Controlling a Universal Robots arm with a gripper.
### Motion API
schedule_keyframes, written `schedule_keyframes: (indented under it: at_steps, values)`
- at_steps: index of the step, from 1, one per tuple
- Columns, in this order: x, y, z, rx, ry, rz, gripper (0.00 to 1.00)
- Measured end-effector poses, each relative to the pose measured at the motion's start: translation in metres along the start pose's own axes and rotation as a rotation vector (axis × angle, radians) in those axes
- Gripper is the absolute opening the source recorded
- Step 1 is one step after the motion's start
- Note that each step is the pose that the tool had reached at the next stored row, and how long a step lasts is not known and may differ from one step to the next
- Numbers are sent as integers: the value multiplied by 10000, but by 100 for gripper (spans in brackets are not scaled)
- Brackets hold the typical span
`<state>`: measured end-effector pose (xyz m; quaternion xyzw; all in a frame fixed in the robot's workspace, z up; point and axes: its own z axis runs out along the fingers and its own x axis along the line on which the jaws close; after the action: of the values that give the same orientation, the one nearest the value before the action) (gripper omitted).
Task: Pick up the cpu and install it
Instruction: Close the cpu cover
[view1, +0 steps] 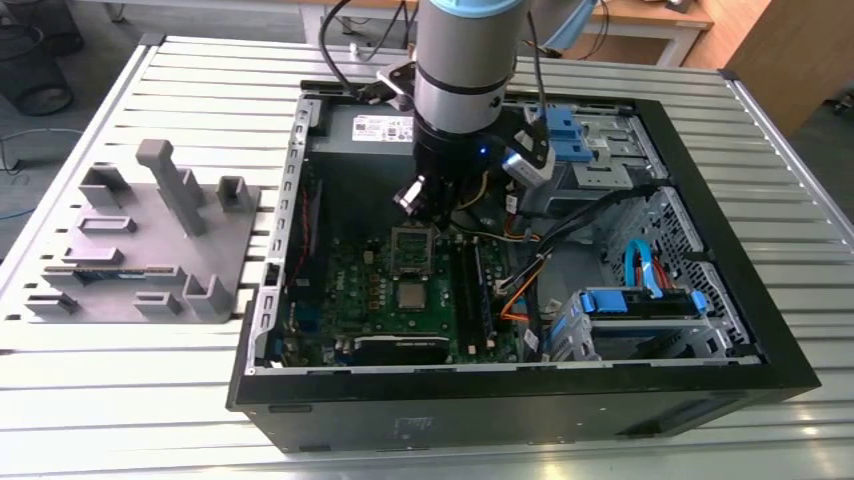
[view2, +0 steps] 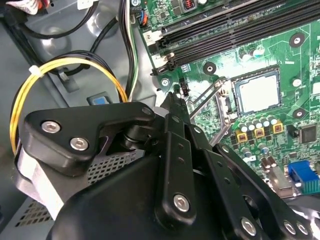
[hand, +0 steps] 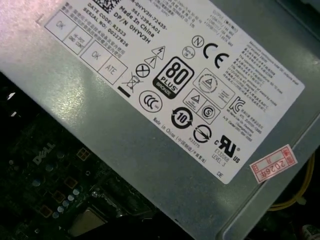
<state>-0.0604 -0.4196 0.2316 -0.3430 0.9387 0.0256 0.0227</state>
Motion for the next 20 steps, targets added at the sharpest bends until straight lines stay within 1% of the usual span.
schedule_keyframes:
  at_steps: [14,20]
  values:
    - [4,7,-46,-61,29,-995,11]
    - [4,7,-47,-63,34,-1052,11]
